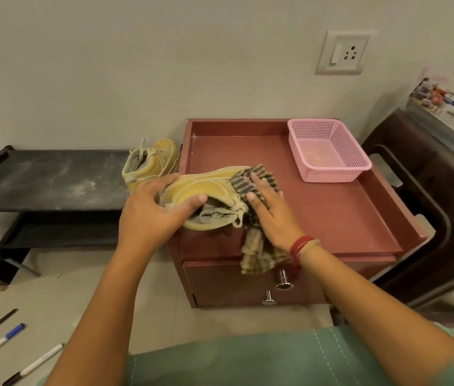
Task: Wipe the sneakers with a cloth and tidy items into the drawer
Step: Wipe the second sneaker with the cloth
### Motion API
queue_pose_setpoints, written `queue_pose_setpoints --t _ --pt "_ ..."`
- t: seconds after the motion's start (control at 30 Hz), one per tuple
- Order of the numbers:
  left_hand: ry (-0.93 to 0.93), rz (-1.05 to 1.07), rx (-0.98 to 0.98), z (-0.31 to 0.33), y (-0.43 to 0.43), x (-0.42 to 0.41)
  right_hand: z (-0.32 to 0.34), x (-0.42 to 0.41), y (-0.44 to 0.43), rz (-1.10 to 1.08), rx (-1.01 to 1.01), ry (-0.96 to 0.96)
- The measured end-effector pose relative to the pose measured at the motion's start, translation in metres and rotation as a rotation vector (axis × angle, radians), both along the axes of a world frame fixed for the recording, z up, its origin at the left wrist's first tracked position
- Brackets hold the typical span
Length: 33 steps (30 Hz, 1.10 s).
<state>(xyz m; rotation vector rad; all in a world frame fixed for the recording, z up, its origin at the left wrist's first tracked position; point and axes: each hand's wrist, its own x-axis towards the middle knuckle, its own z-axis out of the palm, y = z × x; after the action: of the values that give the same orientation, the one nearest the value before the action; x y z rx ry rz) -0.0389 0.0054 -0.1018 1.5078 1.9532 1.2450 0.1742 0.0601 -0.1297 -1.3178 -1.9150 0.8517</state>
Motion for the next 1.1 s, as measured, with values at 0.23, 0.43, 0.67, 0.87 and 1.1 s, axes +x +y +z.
queue_pose_setpoints --t 0.23,0.43,0.67,0.87,1.1 --pt "0.008 -0.004 -0.003 0.0 -0.001 0.001 -0.011 0.009 -0.007 0.096 0.061 0.017" --pt "-0.006 0.006 -0.023 0.002 0.001 0.0 -0.011 -0.024 -0.037 -0.009 0.048 0.282" --pt "-0.016 0.008 -0.023 0.003 -0.002 0.001 -0.022 0.018 0.01 -0.217 0.013 -0.001" --pt "-0.062 -0.012 -0.058 0.01 0.003 0.0 -0.007 0.001 -0.003 -0.307 0.088 0.402" --pt "-0.02 0.026 -0.088 0.009 -0.002 0.001 -0.026 -0.004 0.0 -0.114 0.122 0.059"
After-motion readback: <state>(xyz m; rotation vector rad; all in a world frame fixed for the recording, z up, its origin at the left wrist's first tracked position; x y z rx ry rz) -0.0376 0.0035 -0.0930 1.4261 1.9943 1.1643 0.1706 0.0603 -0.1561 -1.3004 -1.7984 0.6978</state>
